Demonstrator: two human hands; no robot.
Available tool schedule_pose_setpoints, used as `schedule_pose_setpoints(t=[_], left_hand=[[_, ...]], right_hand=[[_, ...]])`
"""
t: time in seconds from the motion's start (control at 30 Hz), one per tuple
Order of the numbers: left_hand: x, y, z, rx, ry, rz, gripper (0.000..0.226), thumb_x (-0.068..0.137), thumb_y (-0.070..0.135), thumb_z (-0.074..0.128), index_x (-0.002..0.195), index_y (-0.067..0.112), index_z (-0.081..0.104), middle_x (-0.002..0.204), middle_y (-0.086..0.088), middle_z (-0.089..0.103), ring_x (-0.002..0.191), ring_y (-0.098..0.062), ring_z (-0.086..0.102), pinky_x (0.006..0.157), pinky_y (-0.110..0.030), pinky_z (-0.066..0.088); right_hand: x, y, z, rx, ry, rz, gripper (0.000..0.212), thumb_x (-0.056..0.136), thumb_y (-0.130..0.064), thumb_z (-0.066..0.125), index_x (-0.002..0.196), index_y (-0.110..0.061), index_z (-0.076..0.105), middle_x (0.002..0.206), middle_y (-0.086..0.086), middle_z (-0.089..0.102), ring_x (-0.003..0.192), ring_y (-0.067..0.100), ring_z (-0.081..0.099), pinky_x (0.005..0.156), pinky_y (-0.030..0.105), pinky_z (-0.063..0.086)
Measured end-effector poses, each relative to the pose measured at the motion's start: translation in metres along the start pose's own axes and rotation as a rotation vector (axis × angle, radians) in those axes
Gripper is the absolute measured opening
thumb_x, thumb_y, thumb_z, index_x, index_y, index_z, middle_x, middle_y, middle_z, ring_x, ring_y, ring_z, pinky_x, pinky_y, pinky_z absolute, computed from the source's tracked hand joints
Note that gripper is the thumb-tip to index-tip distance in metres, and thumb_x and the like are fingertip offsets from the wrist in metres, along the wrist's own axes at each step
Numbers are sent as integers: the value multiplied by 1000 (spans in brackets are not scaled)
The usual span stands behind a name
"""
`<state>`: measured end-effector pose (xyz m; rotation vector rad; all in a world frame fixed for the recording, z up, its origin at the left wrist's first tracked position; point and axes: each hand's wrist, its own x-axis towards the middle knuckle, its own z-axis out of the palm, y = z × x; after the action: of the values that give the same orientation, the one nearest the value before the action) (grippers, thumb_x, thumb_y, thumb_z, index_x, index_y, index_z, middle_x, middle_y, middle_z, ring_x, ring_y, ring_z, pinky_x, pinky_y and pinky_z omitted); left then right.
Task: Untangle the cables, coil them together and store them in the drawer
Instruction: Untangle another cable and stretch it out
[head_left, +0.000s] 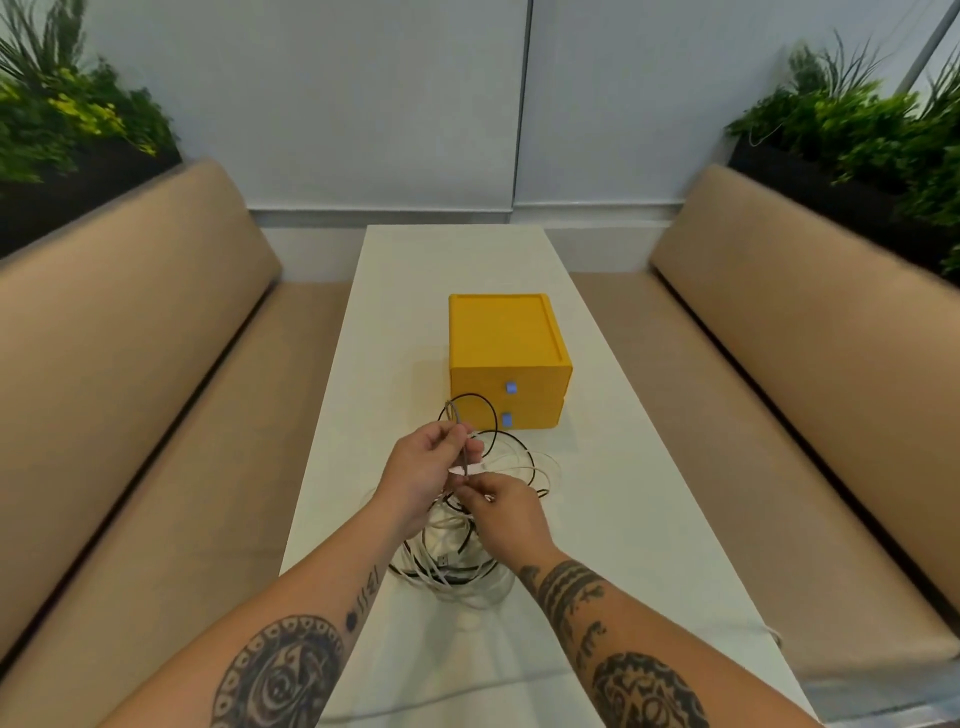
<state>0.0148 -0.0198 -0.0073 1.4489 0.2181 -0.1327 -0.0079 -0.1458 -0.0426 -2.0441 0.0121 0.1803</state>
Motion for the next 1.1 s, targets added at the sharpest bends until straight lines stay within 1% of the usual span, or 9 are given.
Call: schedule_pose_setpoints(t=[0.07,0.17,0.33,0.47,0.6,0.8,0.93,1.03,1.1], left_hand=[[0,-5,-5,63,32,36,19,103,31,52,110,25,69,104,7,75,99,-11,67,79,-34,57],[-4,-16,-13,201,10,32,14,99,28,58,105,28,71,108,9,73,103,-8,66,90,-32,55],[-5,-35,-14,568,-3,113,14,92,34,66,102,34,74,98,17,74,95,2,65,85,-25,50],[-4,-35,-6,648,52,165,13,92,42,65,95,37,77,82,14,73,79,1,63,68,-21,46],[1,-35,-9,670,39,173,14,90,36,70,102,32,78,93,13,75,90,-3,66,80,-23,50],[7,-17,-8,446,119,114,9,88,31,73,95,27,78,87,18,71,89,1,65,73,-13,45],[11,-3,-5,186,82,61,4,86,32,76,83,34,77,90,6,76,92,-15,71,84,-33,57],[8,8,-1,54,9,19,6,87,22,75,90,17,77,87,-3,75,77,-16,67,71,-25,58],[6,11,-2,24,-5,18,12,87,20,75,93,9,76,80,-7,71,67,-18,60,61,-22,54]], right_hand=[[5,-2,-3,18,10,28,12,93,-33,65,90,-29,76,81,-15,71,78,0,63,68,16,45],[15,-7,-13,141,47,96,18,92,-33,65,85,-21,76,76,-5,73,68,13,65,67,32,54],[25,-23,-31,468,21,233,21,97,-25,61,84,-13,70,80,1,72,62,12,62,55,27,43],[29,-37,-39,640,-43,238,22,101,-21,56,88,-7,66,79,6,66,63,16,61,58,27,50],[30,-33,-47,740,-10,271,20,103,-21,54,95,-6,64,79,7,66,59,15,62,55,26,51],[25,-5,-44,530,14,270,22,100,-29,59,105,-9,67,99,7,72,71,18,66,63,31,51],[20,1,-33,163,-102,84,23,94,-25,65,116,-22,69,109,-1,72,87,12,68,75,28,54],[18,-3,-23,44,-87,16,22,91,-32,66,113,-34,70,107,-10,72,95,11,68,84,30,53],[18,-6,-20,-32,-71,-9,19,92,-34,65,109,-30,74,103,-11,73,93,10,68,83,27,51]])
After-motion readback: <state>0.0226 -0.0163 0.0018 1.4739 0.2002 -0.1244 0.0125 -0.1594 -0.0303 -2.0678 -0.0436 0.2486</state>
